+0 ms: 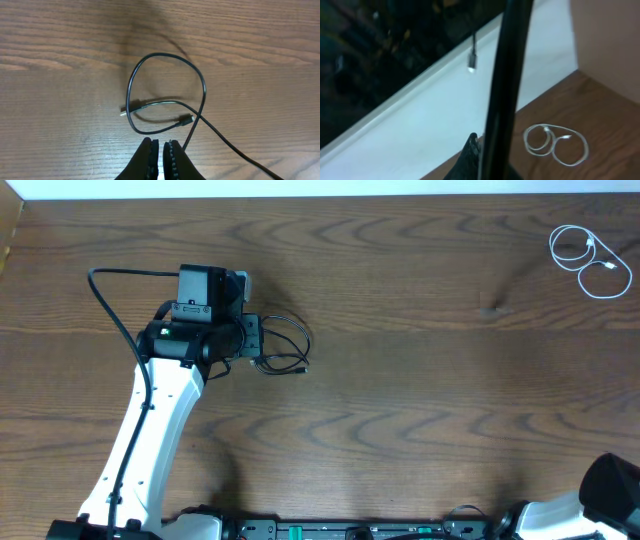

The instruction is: Untangle cables

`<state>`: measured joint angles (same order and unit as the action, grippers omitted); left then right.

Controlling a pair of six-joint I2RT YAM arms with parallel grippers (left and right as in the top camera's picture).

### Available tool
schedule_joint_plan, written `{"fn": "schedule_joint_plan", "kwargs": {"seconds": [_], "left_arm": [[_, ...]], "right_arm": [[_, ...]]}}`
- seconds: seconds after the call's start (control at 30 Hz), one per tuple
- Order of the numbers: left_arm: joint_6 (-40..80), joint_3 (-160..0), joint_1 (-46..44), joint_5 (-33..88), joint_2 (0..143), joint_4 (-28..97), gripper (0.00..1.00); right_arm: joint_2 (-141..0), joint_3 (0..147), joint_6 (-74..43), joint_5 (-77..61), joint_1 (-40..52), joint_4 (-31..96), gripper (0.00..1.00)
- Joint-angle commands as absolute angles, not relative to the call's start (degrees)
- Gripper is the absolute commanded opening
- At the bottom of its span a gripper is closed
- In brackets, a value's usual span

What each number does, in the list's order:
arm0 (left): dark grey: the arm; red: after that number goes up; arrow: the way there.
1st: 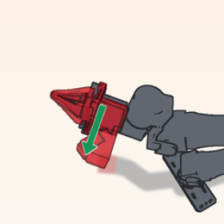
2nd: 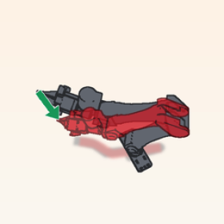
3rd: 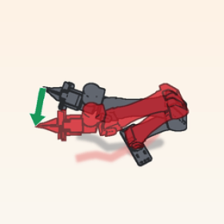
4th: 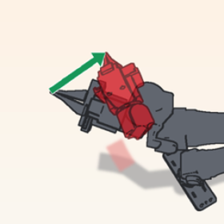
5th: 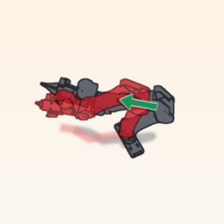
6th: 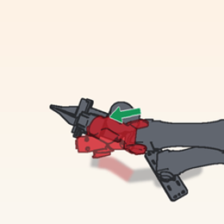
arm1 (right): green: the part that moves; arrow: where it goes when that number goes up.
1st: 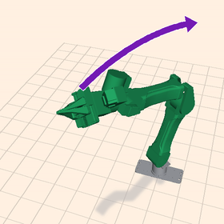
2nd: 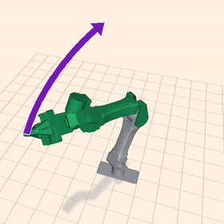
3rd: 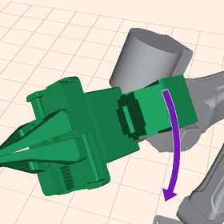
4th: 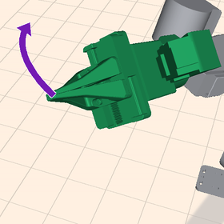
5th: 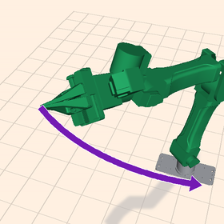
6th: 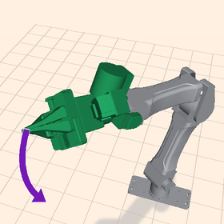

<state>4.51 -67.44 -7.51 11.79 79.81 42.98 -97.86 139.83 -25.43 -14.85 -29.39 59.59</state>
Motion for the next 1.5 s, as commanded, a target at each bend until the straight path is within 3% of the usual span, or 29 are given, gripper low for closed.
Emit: {"fn": "schedule_joint_plan", "kwargs": {"seconds": [0.0, 0.27, 0.53, 1.0, 1.03, 1.07, 1.1, 1.13, 1.17, 1.47], "left_arm": [[5.0, -68.0, -7.4, 10.9, 79.2, 42.7, 0.08], [5.0, -68.0, -7.4, 11.0, 80.0, 42.3, 0.07], [5.0, -68.0, -7.5, 11.1, 80.7, 42.1, 0.08], [5.0, -68.0, -7.5, 14.2, 80.8, 42.1, 0.07], [4.9, -68.0, -7.5, 14.4, 80.8, 42.1, 0.08], [4.5, -68.0, -7.5, 14.9, 80.8, 42.1, 0.06], [4.0, -68.0, -7.5, 15.6, 80.8, 42.1, 0.07], [2.9, -68.0, -7.5, 16.9, 80.8, 42.1, 0.08], [2.1, -68.0, -7.5, 17.8, 80.8, 42.1, 0.08], [1.9, -68.0, -7.7, 19.1, 80.8, 42.1, 0.07]], "right_arm": [[-100.9, 139.0, -27.9, -11.4, -32.8, 60.1, 0.01], [-102.4, 138.9, -34.7, -0.3, -39.5, 63.9, 0.01], [-103.3, 134.6, -35.2, 0.1, -43.1, 65.3, 0.01], [-103.9, 102.1, -35.1, -1.3, -40.6, 56.3, 0.02], [-103.9, 100.4, -35.1, -1.3, -40.4, 55.3, 0.08], [-103.9, 98.5, -35.1, -1.7, -40.2, 53.8, 0.22], [-103.9, 97.1, -35.1, -2.4, -40.1, 52.3, 0.59], [-103.9, 95.7, -35.1, -3.7, -40.1, 50.8, 0.89], [-103.9, 94.9, -35.1, -4.8, -40.1, 50.2, 0.99], [-103.7, 95.6, -33.0, -21.1, -39.6, 50.5, 0.99]]}}
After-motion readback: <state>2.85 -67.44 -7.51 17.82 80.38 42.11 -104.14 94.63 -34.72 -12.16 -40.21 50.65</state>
